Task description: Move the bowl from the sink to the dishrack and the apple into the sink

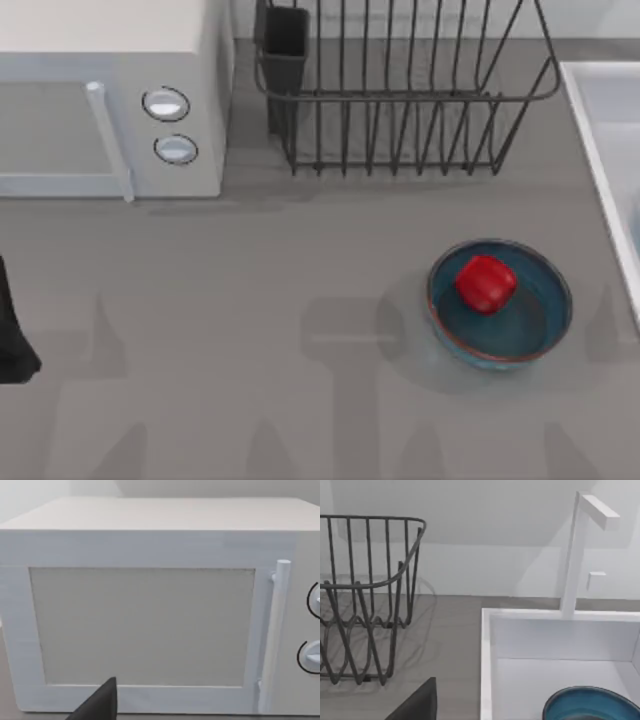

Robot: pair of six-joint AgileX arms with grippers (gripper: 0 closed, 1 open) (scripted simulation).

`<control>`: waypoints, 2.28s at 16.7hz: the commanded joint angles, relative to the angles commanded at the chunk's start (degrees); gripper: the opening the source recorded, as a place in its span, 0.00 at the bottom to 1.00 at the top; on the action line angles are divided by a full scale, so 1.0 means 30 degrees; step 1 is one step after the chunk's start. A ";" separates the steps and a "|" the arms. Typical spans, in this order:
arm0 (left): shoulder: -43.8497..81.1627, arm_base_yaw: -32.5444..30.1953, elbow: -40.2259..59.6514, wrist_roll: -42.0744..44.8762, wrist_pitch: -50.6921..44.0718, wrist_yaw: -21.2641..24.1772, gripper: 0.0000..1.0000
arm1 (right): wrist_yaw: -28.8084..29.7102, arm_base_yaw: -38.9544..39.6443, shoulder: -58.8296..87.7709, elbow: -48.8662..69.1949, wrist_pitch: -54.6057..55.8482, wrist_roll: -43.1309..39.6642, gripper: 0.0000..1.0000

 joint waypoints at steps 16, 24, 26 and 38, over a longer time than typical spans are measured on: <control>0.0000 0.0000 0.0000 0.0000 0.0000 0.0000 1.00 | -0.0261 -0.4358 2.8242 2.5789 -1.3805 -0.3872 1.00; 0.0000 0.0000 0.0000 0.0000 0.0000 0.0000 1.00 | -0.0270 -0.6384 4.1440 3.7541 -2.0212 -0.5794 1.00; 0.0000 0.0000 0.0000 0.0000 0.0000 0.0000 1.00 | -0.0272 -0.6710 4.3551 3.9417 -2.1234 -0.6104 1.00; 0.0000 0.0000 0.0000 0.0000 0.0000 0.0000 1.00 | -0.0262 -0.6943 4.5961 4.0857 -2.1487 -0.6339 1.00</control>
